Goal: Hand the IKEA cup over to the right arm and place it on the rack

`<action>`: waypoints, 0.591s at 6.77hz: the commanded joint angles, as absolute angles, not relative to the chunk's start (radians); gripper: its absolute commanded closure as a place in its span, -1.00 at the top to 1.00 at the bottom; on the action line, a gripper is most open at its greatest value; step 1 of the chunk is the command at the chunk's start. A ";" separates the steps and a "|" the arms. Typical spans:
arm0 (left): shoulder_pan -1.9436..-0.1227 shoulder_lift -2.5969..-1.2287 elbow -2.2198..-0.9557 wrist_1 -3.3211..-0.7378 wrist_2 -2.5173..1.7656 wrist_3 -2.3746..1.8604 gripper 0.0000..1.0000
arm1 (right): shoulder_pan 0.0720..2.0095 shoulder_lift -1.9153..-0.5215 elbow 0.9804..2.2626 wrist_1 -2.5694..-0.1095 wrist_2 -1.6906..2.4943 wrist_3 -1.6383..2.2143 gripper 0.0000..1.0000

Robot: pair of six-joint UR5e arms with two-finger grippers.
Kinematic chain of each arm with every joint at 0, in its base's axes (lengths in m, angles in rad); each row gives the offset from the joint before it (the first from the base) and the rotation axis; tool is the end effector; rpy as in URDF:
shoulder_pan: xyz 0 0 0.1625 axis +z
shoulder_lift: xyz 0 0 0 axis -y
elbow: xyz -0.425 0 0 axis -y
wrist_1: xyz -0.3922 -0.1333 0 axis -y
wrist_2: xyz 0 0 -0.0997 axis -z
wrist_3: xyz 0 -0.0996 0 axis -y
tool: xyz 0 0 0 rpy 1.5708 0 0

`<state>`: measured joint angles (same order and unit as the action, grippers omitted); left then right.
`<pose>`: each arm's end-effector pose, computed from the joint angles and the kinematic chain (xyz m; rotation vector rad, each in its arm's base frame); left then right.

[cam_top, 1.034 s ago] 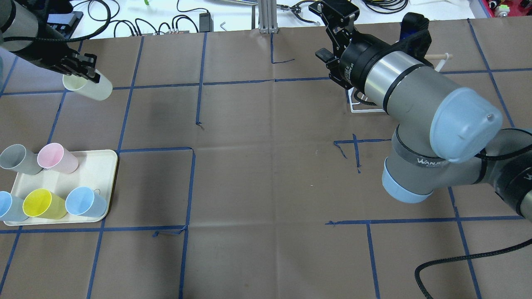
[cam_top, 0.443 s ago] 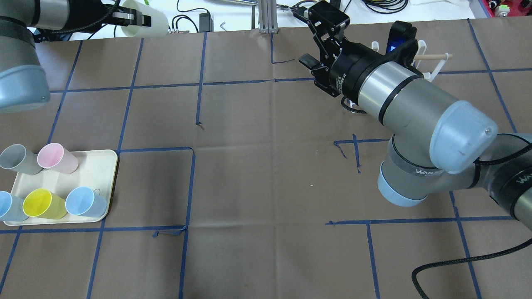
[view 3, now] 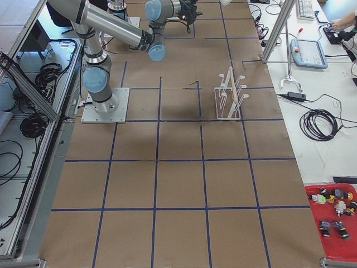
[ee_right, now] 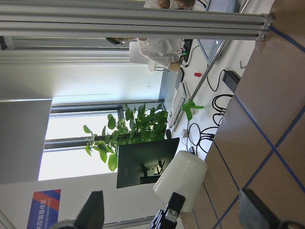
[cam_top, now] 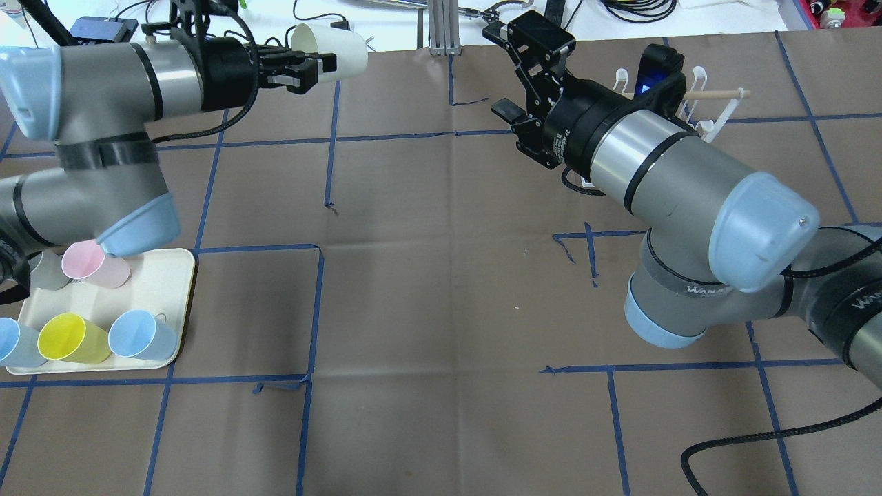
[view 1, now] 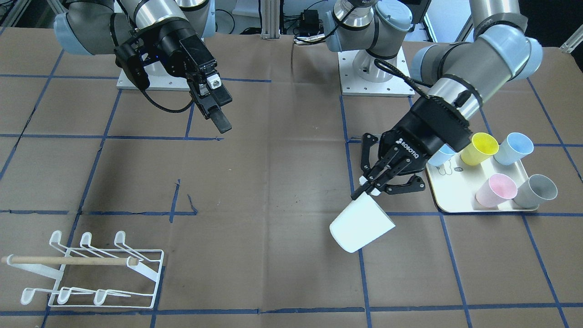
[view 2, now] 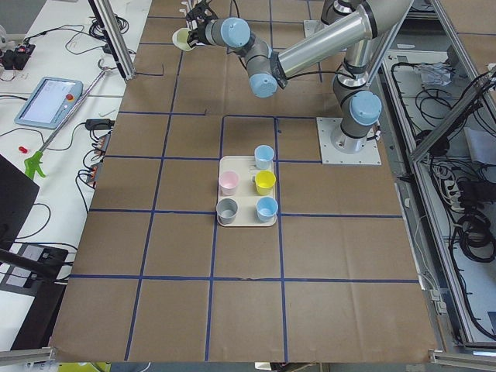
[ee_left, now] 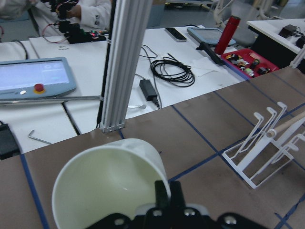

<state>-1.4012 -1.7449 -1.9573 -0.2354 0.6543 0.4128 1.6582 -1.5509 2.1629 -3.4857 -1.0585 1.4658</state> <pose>-0.1216 -0.5478 0.3990 -0.7095 -2.1394 1.1765 0.2198 -0.4220 0.4353 0.8755 1.6332 -0.6548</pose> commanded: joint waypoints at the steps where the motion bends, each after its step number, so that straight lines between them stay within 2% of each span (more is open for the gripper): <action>1: -1.457 -1.790 -2.031 0.008 0.592 0.374 -1.00 | 1.658 -1.546 2.201 -3.464 -1.138 1.485 0.99; 4: -1.552 -1.913 -2.066 0.430 0.601 0.164 -0.97 | 1.658 -1.546 2.244 -3.388 -1.262 1.569 1.00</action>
<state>-1.5303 -1.8744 -2.0543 0.2745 0.5969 0.2634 1.6583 -1.5461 2.2367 -3.4418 -1.2282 1.5621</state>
